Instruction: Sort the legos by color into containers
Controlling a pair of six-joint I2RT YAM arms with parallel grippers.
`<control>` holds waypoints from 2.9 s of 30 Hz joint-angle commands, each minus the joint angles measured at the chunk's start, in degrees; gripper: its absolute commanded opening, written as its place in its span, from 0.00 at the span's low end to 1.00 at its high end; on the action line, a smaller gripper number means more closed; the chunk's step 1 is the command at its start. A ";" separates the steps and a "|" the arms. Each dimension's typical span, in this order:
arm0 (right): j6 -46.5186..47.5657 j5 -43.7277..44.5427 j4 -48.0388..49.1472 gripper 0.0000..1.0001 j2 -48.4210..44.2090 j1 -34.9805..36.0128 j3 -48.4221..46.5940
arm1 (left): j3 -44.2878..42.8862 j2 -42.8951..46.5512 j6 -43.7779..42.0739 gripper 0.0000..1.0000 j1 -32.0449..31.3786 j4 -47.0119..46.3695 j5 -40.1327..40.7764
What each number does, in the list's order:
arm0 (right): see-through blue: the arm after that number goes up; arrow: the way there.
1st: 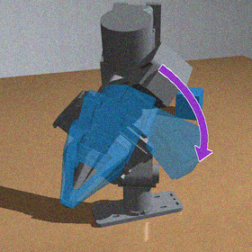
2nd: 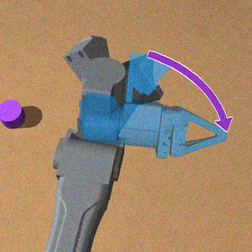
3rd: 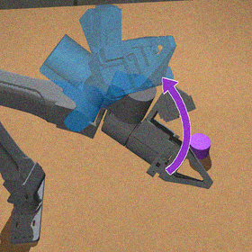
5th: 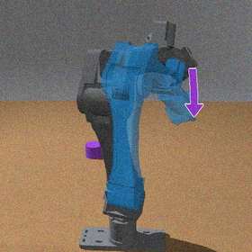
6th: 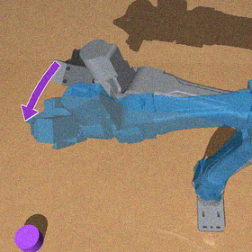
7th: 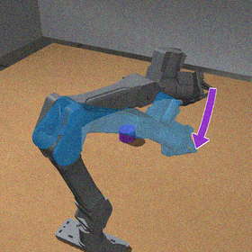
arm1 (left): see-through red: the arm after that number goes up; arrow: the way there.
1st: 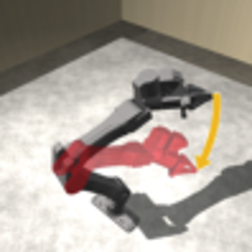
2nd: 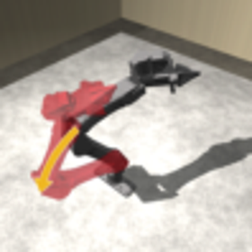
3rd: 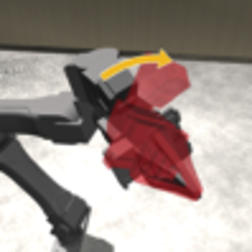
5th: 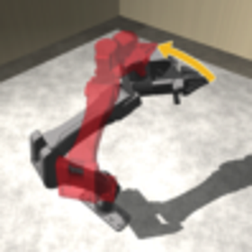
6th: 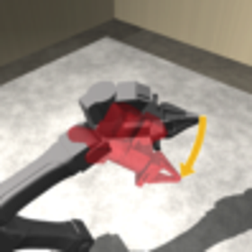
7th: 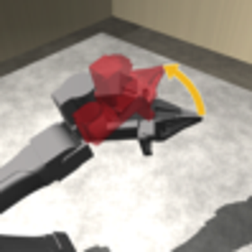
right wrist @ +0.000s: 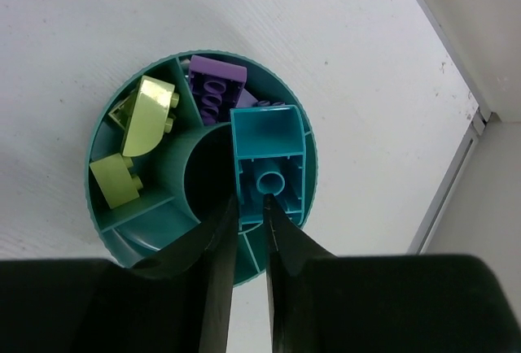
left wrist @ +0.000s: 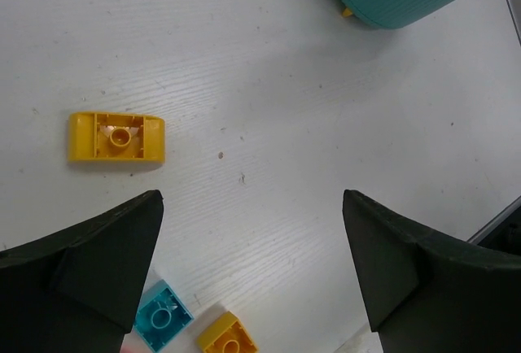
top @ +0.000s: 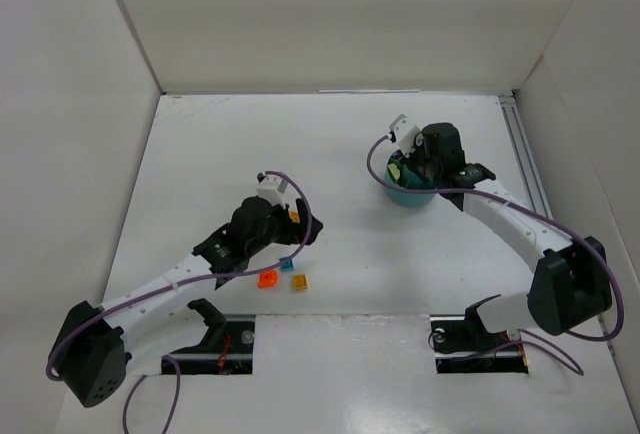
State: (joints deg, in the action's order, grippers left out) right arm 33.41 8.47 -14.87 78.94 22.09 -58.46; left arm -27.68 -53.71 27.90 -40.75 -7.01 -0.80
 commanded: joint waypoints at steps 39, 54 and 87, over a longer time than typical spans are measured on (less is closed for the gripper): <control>6.67 3.66 -15.01 0.55 12.91 3.75 -19.41 | -1.59 2.82 -1.18 1.00 0.23 -0.29 2.64; 6.14 3.66 -13.52 0.26 11.24 3.23 -17.66 | -1.59 3.35 -1.18 1.00 0.23 0.24 3.17; -0.62 -57.68 46.77 0.17 -3.28 -20.41 17.14 | -3.16 1.60 -1.18 1.00 0.23 -2.14 2.03</control>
State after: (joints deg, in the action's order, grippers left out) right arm 35.35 -43.55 23.35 74.08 3.18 -42.46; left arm -27.79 -51.44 27.44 -40.75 -6.42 1.93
